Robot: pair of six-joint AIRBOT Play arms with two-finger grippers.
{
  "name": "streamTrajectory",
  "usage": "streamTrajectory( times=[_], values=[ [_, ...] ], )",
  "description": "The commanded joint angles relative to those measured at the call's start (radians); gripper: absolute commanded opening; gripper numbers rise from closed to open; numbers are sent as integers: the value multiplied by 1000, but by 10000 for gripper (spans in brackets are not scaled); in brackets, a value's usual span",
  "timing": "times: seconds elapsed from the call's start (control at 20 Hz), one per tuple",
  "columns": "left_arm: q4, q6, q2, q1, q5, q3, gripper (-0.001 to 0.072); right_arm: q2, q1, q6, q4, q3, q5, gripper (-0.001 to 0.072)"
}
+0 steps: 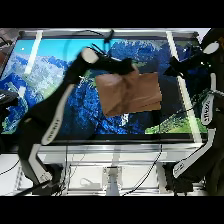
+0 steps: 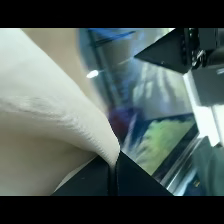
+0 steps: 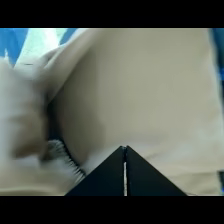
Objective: Fold the clothes and pants, and hang the long-sleeved shirts on hangers.
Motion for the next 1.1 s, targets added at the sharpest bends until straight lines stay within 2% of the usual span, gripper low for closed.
streamTrajectory(
  times=[0.0,0.05,0.1,0.15,0.2,0.25,0.3,0.55,0.6,0.65,0.7,0.85,1.05],
  values=[
    [-77,-65,-139,-119,249,66,13,5,-66,-16,0,1,34,15],
    [-149,-37,-167,-144,355,65,16,5,-72,-12,0,1,33,27],
    [-240,29,-191,-172,455,64,29,5,-77,-11,2,1,30,83],
    [-300,116,-208,-200,521,64,59,5,-78,-8,21,1,18,218],
    [-318,171,-220,-223,548,64,220,5,-82,-8,56,2,1,269],
    [-317,178,-229,-241,553,63,352,5,-89,-10,95,1,-16,268],
    [-317,179,-235,-251,554,63,366,6,-95,-11,130,2,-20,269],
    [-315,179,-207,-222,529,60,354,5,-146,-18,195,1,-12,267],
    [-313,179,-192,-201,521,60,276,5,-163,-32,230,1,-12,260],
    [-313,181,-173,-173,509,56,43,5,-176,-76,263,0,-14,102],
    [-313,198,-150,-141,486,49,18,5,-188,-101,290,-5,-16,11],
    [-262,246,-64,-34,360,17,14,3,-208,-195,380,-71,-13,11],
    [28,224,112,90,150,7,14,-35,-206,-231,384,-214,-15,12]
  ],
)
